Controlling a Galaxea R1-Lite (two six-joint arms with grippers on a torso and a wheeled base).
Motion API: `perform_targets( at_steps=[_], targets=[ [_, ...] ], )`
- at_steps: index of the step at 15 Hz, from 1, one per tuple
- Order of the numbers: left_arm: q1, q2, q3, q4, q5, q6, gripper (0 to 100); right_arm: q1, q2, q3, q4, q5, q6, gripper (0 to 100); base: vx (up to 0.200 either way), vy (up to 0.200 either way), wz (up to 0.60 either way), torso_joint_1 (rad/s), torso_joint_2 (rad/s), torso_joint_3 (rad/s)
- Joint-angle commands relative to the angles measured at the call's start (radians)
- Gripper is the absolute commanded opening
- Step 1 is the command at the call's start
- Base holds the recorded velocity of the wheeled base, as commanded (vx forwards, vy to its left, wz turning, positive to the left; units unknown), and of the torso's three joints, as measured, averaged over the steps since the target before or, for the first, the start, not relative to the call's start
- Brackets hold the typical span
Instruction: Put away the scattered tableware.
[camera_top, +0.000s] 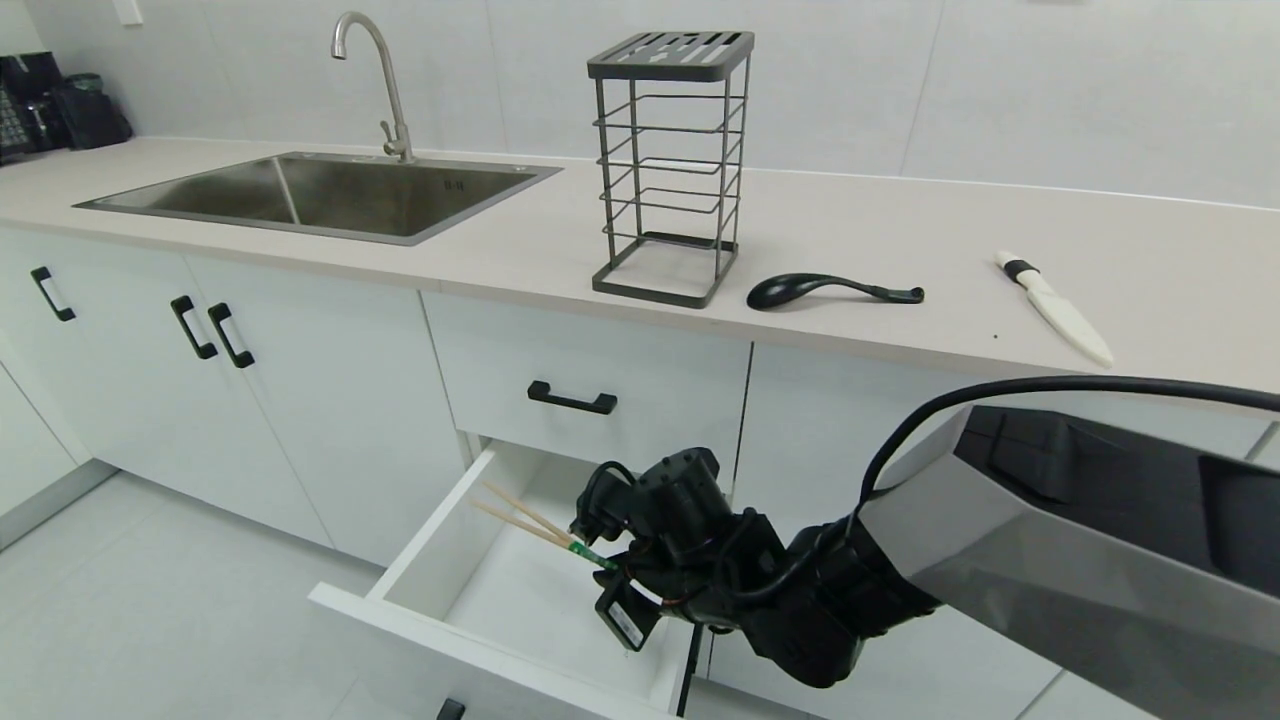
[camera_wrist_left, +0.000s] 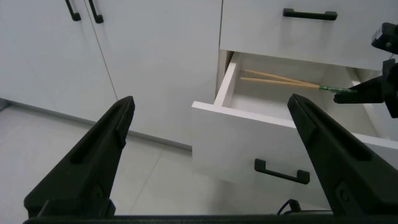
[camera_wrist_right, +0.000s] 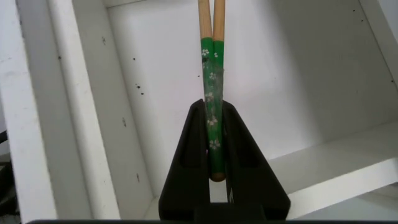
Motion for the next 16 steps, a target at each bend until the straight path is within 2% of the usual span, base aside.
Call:
perform_targets(
  at_steps=[1, 6, 10, 16],
  targets=[
    [0.000, 0.001, 0.000, -0.001, 0.000, 0.000, 100, -0.004, 0.018, -0.006, 0.000, -0.010, 0.000, 0, 0.000, 0.000, 0.00, 0.000, 0.00, 0.000],
    [0.000, 0.001, 0.000, -0.001, 0.000, 0.000, 100, -0.002, 0.037, -0.029, -0.001, -0.018, 0.000, 0, 0.000, 0.000, 0.00, 0.000, 0.00, 0.000],
    [0.000, 0.001, 0.000, -0.001, 0.000, 0.000, 100, -0.002, 0.111, -0.116, 0.045, -0.030, 0.001, 0, 0.000, 0.000, 0.00, 0.000, 0.00, 0.000],
    [0.000, 0.001, 0.000, -0.001, 0.000, 0.000, 100, -0.015, 0.179, -0.169, 0.069, -0.062, 0.001, 0, 0.000, 0.000, 0.00, 0.000, 0.00, 0.000]
  ],
)
